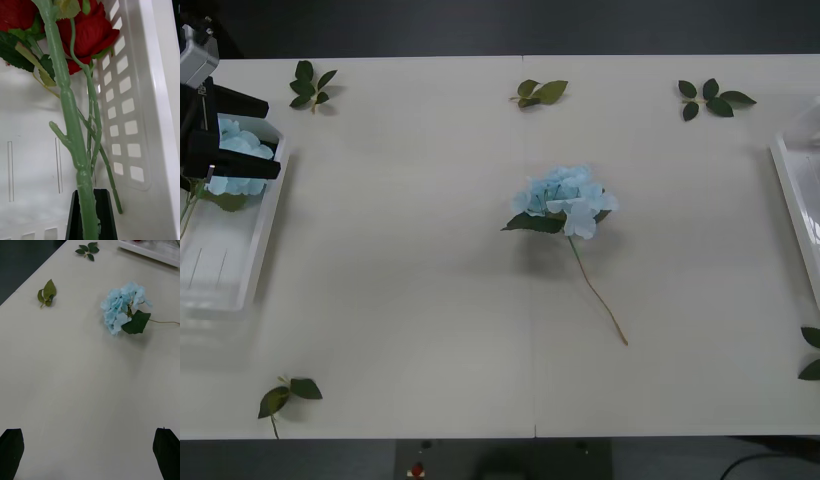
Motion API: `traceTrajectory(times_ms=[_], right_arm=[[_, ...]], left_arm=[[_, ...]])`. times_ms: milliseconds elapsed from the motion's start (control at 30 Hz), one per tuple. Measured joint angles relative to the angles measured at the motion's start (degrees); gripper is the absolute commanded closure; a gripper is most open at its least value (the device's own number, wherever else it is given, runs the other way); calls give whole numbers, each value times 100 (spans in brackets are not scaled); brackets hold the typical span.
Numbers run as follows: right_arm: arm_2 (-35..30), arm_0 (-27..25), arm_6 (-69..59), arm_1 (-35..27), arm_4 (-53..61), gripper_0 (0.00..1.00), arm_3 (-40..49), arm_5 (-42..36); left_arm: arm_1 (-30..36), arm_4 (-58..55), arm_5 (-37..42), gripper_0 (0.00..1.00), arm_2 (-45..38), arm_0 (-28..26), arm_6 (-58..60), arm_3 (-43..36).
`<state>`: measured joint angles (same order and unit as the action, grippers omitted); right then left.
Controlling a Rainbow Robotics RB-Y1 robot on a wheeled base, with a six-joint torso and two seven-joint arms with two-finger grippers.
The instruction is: Put the red flowers into the right box and the blue flowers into the left box
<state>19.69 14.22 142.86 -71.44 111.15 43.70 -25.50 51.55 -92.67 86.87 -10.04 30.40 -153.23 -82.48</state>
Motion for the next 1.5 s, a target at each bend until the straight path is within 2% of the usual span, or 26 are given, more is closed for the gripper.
traceTrajectory(times_ms=[133, 233, 333, 533, 667, 967, 1167, 1300, 1500], right_arm=[[0, 0, 0, 58, -73, 43, -87, 108], [0, 0, 0, 58, -164, 21, -88, 108], [0, 0, 2, 58, -164, 8, -88, 108], [0, 0, 76, 58, -241, 1, -75, 72], [0, 0, 111, 58, -222, 0, 110, -162], [0, 0, -83, 47, -113, 0, 1334, -629], [1, 0, -1570, -168, -235, 0, 2395, -1057], [2, 0, -2281, -399, -766, 0, 3291, -1165], [2, 0, -5173, -618, -1871, 0, 4719, -1348]], left_arm=[[0, 0, 0, 0, 0, 0, 0, 0], [0, 0, 0, 0, 0, 0, 0, 0], [0, 0, 0, 0, 0, 0, 0, 0], [0, 0, 0, 0, 0, 0, 0, 0], [0, 0, 0, 0, 0, 0, 0, 0], [0, 0, 0, 0, 0, 0, 0, 0], [0, 0, 0, 0, 0, 0, 0, 0], [0, 0, 0, 0, 0, 0, 0, 0], [0, 0, 0, 0, 0, 0, 0, 0]])
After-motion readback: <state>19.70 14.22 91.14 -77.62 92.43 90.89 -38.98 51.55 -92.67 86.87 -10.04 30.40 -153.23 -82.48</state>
